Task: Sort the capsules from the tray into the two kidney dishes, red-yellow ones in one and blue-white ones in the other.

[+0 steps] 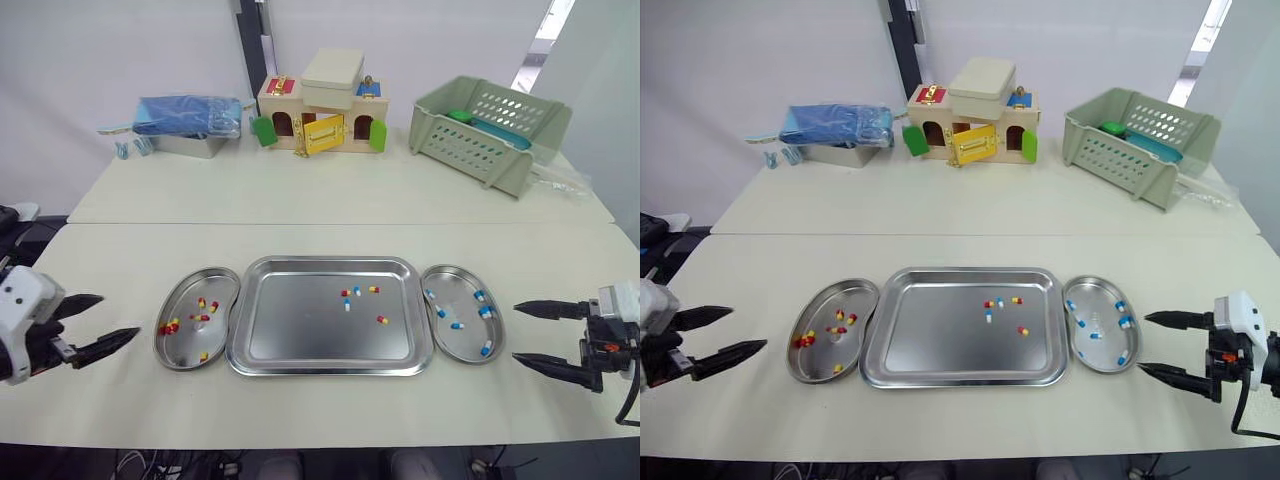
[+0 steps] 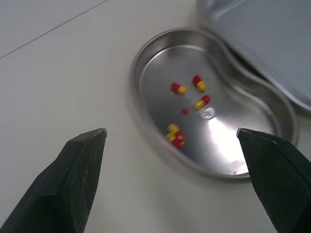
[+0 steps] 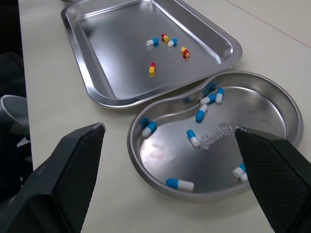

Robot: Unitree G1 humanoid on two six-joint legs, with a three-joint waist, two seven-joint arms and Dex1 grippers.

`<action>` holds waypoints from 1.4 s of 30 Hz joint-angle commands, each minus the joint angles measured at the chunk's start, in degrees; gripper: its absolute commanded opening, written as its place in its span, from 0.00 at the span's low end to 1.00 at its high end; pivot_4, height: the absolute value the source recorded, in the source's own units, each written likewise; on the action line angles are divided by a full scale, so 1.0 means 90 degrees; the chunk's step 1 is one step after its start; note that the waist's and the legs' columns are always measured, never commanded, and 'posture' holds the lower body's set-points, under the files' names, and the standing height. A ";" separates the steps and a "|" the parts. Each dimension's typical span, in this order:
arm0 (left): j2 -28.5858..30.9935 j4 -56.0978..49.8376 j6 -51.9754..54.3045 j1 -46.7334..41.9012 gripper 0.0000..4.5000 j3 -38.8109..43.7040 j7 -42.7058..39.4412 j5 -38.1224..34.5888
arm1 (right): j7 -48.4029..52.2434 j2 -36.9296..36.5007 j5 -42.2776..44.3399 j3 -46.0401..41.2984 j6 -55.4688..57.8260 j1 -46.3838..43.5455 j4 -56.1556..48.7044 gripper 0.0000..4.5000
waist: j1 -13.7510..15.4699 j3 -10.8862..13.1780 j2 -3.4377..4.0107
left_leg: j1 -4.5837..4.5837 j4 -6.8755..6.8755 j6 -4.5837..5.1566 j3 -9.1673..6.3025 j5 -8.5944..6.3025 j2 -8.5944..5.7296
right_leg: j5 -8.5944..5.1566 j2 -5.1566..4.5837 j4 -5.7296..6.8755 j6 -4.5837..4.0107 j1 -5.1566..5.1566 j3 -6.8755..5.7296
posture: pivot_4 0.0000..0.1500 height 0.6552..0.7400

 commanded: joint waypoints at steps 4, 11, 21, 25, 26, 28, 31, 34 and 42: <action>-0.1292 -0.1561 -0.0958 0.0655 0.99 -0.0322 -0.0600 -0.1000 | -0.0171 -0.0102 0.0287 0.0529 0.0666 -0.0788 -0.0563 1.00 | 0.0000 0.0000 0.0000 | 0.0001 0.0004 0.0000 0.0000 0.0000 0.0001 | 0.0000 -0.0001 -0.0001 0.0000 0.0004 -0.0001 | 1.00 1.00; -0.2846 -0.2003 -0.2747 0.2028 0.99 -0.0973 -0.1388 -0.1072 | -0.0676 0.0308 0.0387 0.1090 0.1138 -0.1755 -0.0668 1.00 | 0.0038 -0.0003 -0.0002 | 0.0000 0.0008 0.0000 -0.0001 0.0000 -0.0003 | 0.0000 -0.0003 -0.0006 0.0000 0.0009 -0.0001 | 1.00 1.00; -0.4038 -0.1062 -0.5016 0.2456 0.99 -0.1612 -0.2422 -0.1402 | -0.0900 0.0502 -0.0141 0.2520 0.1647 -0.3241 -0.0760 1.00 | 0.0045 -0.0006 -0.0005 | -0.0001 0.0009 0.0001 -0.0004 -0.0001 -0.0005 | 0.0000 -0.0002 -0.0007 0.0000 0.0006 -0.0004 | 1.00 1.00; -0.4157 -0.0738 -0.5419 0.2328 0.99 -0.1795 -0.2468 -0.1460 | -0.1086 0.0927 -0.0383 0.3158 0.1938 -0.3953 -0.0643 1.00 | 0.0037 -0.0006 -0.0006 | -0.0004 0.0008 0.0001 -0.0005 -0.0001 -0.0005 | 0.0000 -0.0001 -0.0008 0.0000 0.0001 -0.0004 | 1.00 1.00; -0.4187 -0.0728 -0.5455 0.2366 0.99 -0.1856 -0.2426 -0.1463 | -0.1088 0.1048 -0.0493 0.3330 0.1930 -0.4123 -0.0570 1.00 | 0.0033 -0.0006 -0.0006 | -0.0005 0.0008 0.0001 -0.0005 -0.0001 -0.0005 | 0.0000 -0.0001 -0.0008 0.0000 0.0001 -0.0005 | 1.00 1.00; -0.4280 -0.0580 -0.5578 0.2427 0.99 -0.1929 -0.2394 -0.1507 | -0.1076 0.1338 -0.0867 0.3816 0.1855 -0.4516 -0.0333 1.00 | 0.0012 -0.0006 -0.0005 | -0.0003 0.0008 0.0002 -0.0005 -0.0001 -0.0004 | 0.0000 -0.0001 -0.0007 0.0000 0.0000 -0.0003 | 1.00 1.00; -0.4338 -0.0462 -0.5774 0.2405 0.99 -0.2013 -0.2347 -0.1540 | -0.1170 0.1780 -0.1513 0.4523 0.1850 -0.5070 0.0251 1.00 | 0.0011 -0.0006 -0.0005 | -0.0002 0.0008 0.0002 -0.0008 -0.0001 -0.0003 | 0.0000 0.0000 -0.0005 0.0000 -0.0002 -0.0006 | 1.00 1.00; -0.4317 -0.0362 -0.5940 0.2373 0.99 -0.2063 -0.2334 -0.1562 | -0.1215 0.2180 -0.1852 0.4907 0.1928 -0.5432 0.0725 1.00 | 0.0014 -0.0006 -0.0005 | -0.0005 0.0009 0.0001 -0.0008 -0.0001 -0.0004 | 0.0000 -0.0001 -0.0005 0.0000 -0.0002 -0.0006 | 1.00 1.00; -0.4296 -0.0310 -0.6113 0.2331 1.00 -0.2147 -0.1888 -0.1462 | -0.1246 0.2941 -0.2675 0.5406 0.1327 -0.5882 0.1859 0.73 | 0.0024 -0.0006 -0.0004 | -0.0010 0.0007 0.0001 -0.0008 -0.0001 -0.0004 | 0.0001 -0.0002 -0.0008 0.0000 -0.0007 -0.0007 | 1.00 1.00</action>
